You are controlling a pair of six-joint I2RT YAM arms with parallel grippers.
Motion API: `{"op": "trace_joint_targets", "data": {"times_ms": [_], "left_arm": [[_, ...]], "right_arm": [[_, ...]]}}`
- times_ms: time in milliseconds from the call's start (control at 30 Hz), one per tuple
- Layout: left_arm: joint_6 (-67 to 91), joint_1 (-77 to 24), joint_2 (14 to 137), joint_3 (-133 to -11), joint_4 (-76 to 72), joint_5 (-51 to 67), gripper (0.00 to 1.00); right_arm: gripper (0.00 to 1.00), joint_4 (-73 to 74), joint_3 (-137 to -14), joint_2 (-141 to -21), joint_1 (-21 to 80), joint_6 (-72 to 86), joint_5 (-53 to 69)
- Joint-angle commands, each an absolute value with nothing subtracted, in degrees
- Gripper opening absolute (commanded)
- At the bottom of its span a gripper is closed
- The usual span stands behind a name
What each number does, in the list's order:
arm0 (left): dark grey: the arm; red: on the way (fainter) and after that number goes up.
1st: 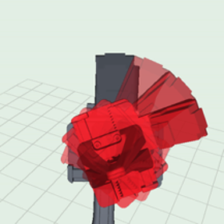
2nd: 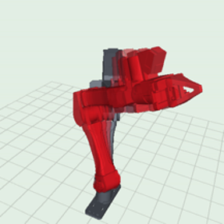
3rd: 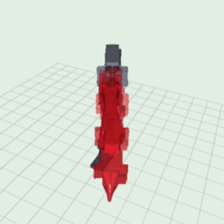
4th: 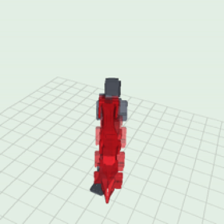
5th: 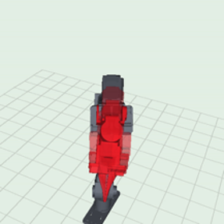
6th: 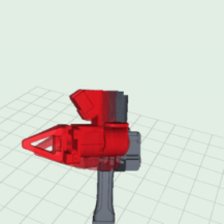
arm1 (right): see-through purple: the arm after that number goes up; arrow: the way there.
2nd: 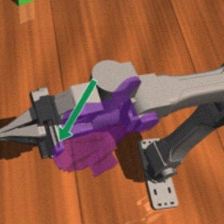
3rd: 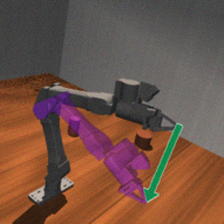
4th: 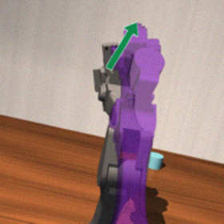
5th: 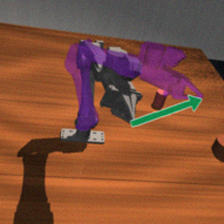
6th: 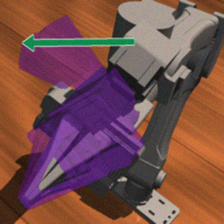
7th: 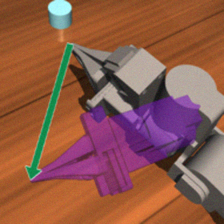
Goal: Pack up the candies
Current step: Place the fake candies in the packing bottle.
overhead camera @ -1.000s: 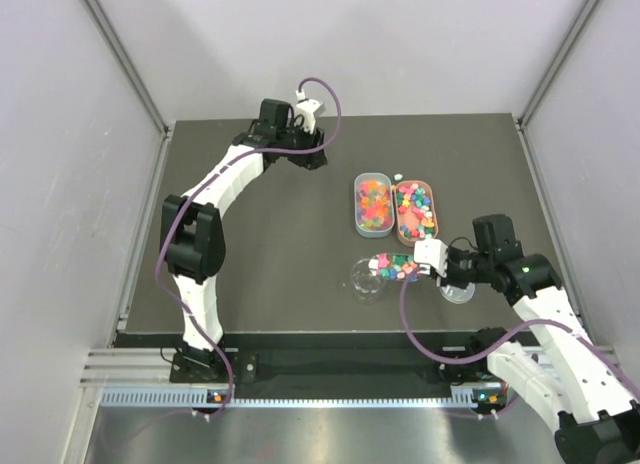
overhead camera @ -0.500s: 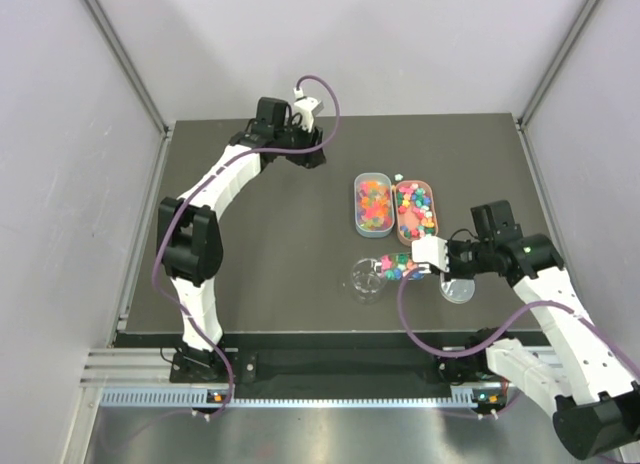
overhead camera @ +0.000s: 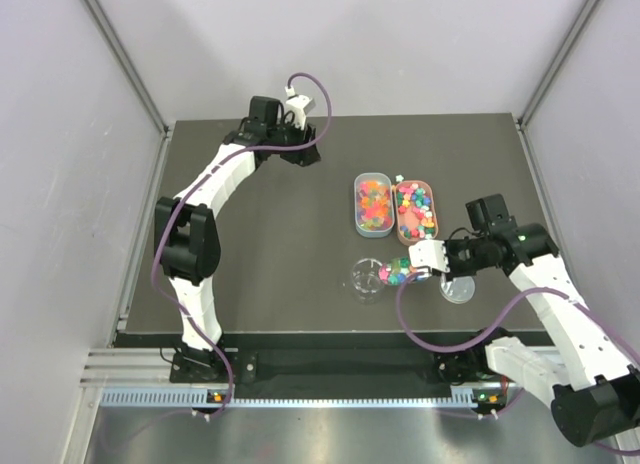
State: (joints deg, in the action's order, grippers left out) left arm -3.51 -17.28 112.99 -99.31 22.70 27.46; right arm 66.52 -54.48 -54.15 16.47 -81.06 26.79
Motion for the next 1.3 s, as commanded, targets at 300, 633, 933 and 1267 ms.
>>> {"op": "trace_joint_targets", "data": {"times_ms": [300, 633, 933, 1267], "left_arm": [[-2.72, -16.96, 111.71, -99.14, 19.51, 29.09, 0.52], [-2.29, -16.52, 111.01, -97.65, 18.98, 29.88, 0.52], [-1.85, -16.26, 110.39, -96.24, 18.46, 30.59, 0.52], [-2.2, -15.56, 108.37, -92.11, 18.37, 30.94, 0.53]], "right_arm": [[0.0, 67.59, -59.06, -56.42, 18.19, -85.17, 26.46], [0.0, 67.24, -60.55, -58.45, 20.65, -84.38, 24.79], [0.0, 67.41, -62.58, -60.38, 21.27, -84.29, 23.38], [0.0, 68.12, -63.72, -60.82, 23.9, -84.73, 20.83]]}}
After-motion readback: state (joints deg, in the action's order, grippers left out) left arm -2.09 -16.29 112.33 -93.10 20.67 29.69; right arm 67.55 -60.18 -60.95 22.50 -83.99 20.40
